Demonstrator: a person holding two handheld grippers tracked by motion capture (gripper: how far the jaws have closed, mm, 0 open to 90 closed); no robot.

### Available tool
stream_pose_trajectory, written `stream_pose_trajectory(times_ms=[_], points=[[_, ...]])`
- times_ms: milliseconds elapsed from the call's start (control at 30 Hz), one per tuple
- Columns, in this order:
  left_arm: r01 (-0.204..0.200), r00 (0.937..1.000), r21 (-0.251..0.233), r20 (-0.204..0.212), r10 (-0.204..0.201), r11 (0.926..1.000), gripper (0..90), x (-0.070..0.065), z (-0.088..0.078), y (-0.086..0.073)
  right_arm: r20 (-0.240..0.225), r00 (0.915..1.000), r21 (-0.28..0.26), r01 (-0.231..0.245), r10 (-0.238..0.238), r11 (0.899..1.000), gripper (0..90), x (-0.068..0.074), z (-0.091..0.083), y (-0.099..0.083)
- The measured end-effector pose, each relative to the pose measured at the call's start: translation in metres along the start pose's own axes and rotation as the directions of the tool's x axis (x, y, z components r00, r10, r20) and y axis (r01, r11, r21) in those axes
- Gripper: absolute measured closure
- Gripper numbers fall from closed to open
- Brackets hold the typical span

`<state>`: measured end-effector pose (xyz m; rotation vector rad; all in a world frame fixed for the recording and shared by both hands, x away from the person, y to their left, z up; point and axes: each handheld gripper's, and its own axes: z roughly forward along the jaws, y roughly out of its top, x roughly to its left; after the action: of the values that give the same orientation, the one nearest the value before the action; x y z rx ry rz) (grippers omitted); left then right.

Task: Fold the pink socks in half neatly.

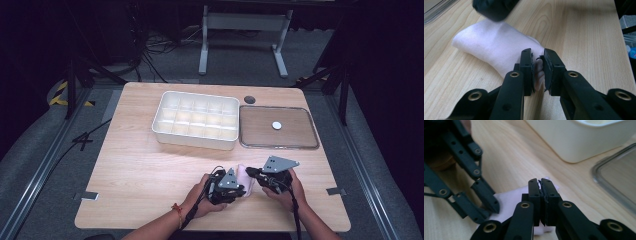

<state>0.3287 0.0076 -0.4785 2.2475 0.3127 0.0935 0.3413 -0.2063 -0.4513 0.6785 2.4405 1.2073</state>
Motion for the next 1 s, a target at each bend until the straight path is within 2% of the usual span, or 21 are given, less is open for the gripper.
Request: stream_pose_trajectory(times_ms=[100, 167, 233, 400, 533, 700, 833, 1000], points=[[0.002, 1.0, 0.002, -0.003, -0.002, 1.0, 78.3, -0.001, 0.0, 0.0, -0.031, 0.9993, 0.044, 0.023, -0.022, 0.999, 87.9, 0.006, 0.01, -0.003], [0.004, 1.0, 0.001, -0.002, -0.004, 1.0, 78.4, -0.001, 0.0, 0.0, -0.029, 0.9992, 0.073, 0.031, -0.029, 0.997, 88.3, 0.007, 0.015, -0.005], [0.001, 1.0, -0.002, 0.003, -0.001, 1.0, 78.4, 0.0, 0.001, 0.0, -0.03, 0.9992, 0.073, 0.026, -0.024, 0.997, 88.4, 0.005, 0.016, -0.006], [0.003, 1.0, 0.002, -0.003, -0.003, 1.0, 78.7, -0.001, 0.001, 0.0, -0.015, 0.9999, 0.081, 0.0, 0.001, 0.997, 88.6, -0.001, 0.016, -0.009], [0.004, 1.0, -0.004, 0.002, -0.004, 1.0, 78.7, -0.001, 0.001, 0.0, -0.002, 1.0, 0.089, 0.003, -0.003, 0.996, 88.7, -0.002, 0.016, -0.008], [0.005, 1.0, -0.008, 0.002, -0.005, 1.0, 78.7, -0.001, 0.002, 0.0, 0.049, 0.9985, 0.117, -0.031, 0.025, 0.993, 89.0, -0.012, 0.015, -0.011], [0.005, 1.0, -0.005, 0.004, -0.005, 1.0, 78.7, -0.001, 0.001, 0.0, 0.073, 0.9964, 0.117, -0.051, 0.043, 0.992, 87.9, -0.017, 0.012, -0.011], [0.004, 1.0, -0.005, 0.006, -0.004, 1.0, 78.7, -0.001, 0.001, 0.0, 0.077, 0.9936, 0.06, -0.087, 0.083, 0.994, 80.3, -0.02, 0.0, -0.005]])
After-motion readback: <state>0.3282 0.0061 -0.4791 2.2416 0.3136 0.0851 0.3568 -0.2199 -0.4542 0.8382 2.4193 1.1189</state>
